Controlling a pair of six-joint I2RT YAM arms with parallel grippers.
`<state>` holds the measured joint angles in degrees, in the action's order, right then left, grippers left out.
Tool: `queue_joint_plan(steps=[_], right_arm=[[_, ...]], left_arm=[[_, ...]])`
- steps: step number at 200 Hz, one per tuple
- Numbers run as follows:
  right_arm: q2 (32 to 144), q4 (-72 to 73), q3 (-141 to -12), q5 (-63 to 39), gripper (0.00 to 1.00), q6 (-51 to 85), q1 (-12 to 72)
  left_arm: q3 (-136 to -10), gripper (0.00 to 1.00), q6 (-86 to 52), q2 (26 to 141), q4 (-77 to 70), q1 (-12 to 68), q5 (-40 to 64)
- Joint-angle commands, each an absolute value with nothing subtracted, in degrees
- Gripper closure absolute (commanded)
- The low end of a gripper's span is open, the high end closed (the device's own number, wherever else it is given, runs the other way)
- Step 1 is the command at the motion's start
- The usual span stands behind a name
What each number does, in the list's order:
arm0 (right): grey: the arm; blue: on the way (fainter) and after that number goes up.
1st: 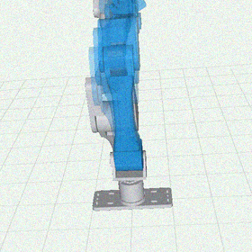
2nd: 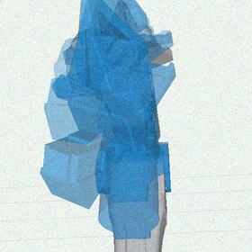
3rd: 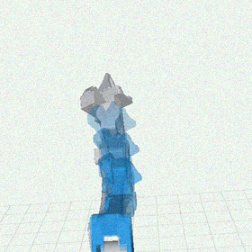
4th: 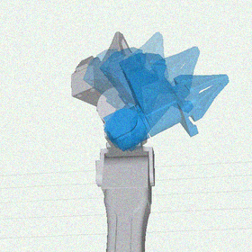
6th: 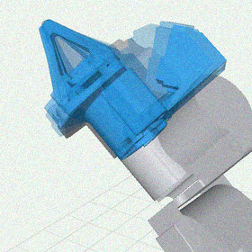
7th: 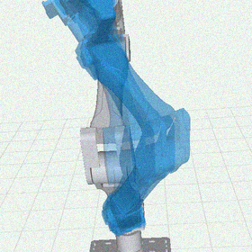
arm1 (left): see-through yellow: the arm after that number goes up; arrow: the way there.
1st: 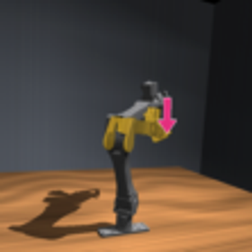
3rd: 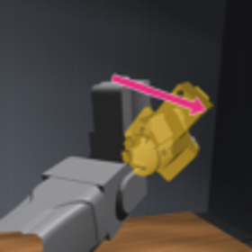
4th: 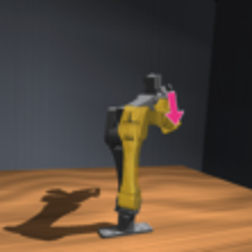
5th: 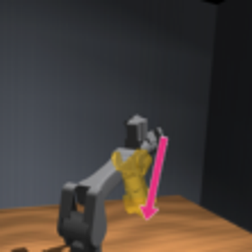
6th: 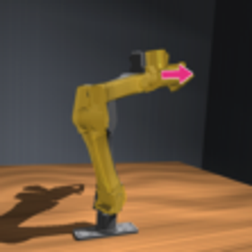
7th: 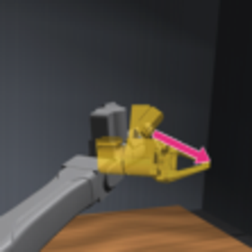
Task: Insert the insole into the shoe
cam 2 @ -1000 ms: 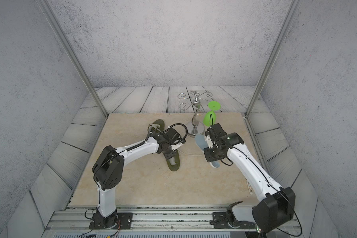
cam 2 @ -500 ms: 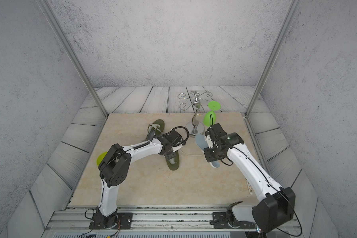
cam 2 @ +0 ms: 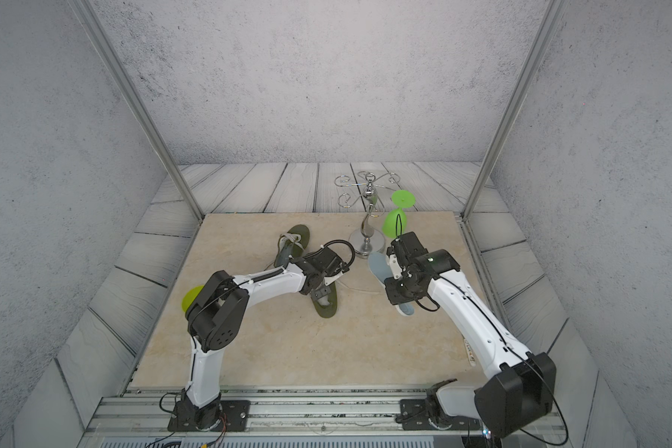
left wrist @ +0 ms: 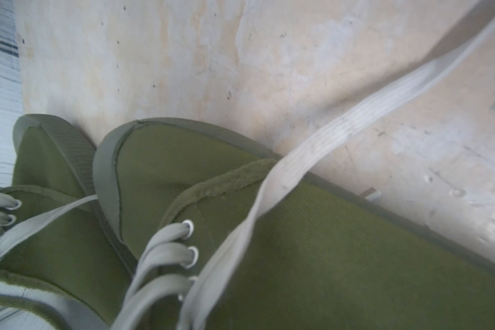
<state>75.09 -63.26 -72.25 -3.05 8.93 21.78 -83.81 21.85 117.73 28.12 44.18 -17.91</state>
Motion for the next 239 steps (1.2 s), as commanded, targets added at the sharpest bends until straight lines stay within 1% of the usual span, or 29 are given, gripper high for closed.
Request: queue_joint_plan(steps=[1, 19, 30, 35, 46, 53, 82, 111, 160, 201, 239], right_arm=[[74.7, -64.3, -72.4, -3.6, 0.6, 8.4, 21.5], [74.6, -64.4, -72.4, -3.5, 0.6, 8.4, 21.4], [74.5, -64.4, -72.3, -3.5, 0.6, 8.4, 21.5], [74.6, -64.4, -72.3, -3.5, 0.6, 8.4, 21.5], [74.6, -64.5, -72.4, -3.6, 0.6, 8.3, 21.4], [74.6, -64.5, -72.4, -3.6, 0.61, 8.3, 21.4], [74.8, -64.7, -72.7, -3.8, 0.61, 8.2, 21.4], [75.5, -64.9, -73.0, -4.4, 0.62, 7.8, 21.4], [76.8, -65.9, -74.4, -6.6, 0.63, 6.5, 21.4], [80.9, -71.1, -77.2, -10.1, 0.65, 4.6, 22.3], [82.4, -75.8, -79.6, -11.0, 0.65, 4.4, 24.2]], left_arm=[[-83.7, 0.67, 21.8, 119.7, 27.0, 44.3, -19.9], [-83.6, 0.69, 21.6, 119.6, 26.5, 44.3, -20.4], [-83.7, 0.73, 21.5, 119.4, 26.4, 44.3, -20.6], [-83.8, 0.78, 21.5, 119.4, 26.4, 44.3, -20.6], [-84.5, 0.94, 21.2, 119.4, 26.9, 44.3, -21.4], [-85.2, 1.0, 20.7, 119.5, 27.6, 44.3, -21.6], [-89.2, 1.0, 19.0, 119.0, 32.6, 44.2, -21.5], [-94.5, 1.0, 17.9, 118.3, 40.0, 43.9, -16.7], [-99.8, 1.0, 15.0, 118.2, 47.3, 42.1, -9.0], [-103.5, 1.0, 8.9, 117.5, 52.3, 37.2, 8.0], [-99.0, 1.0, 3.2, 114.0, 46.3, 34.5, 17.8]])
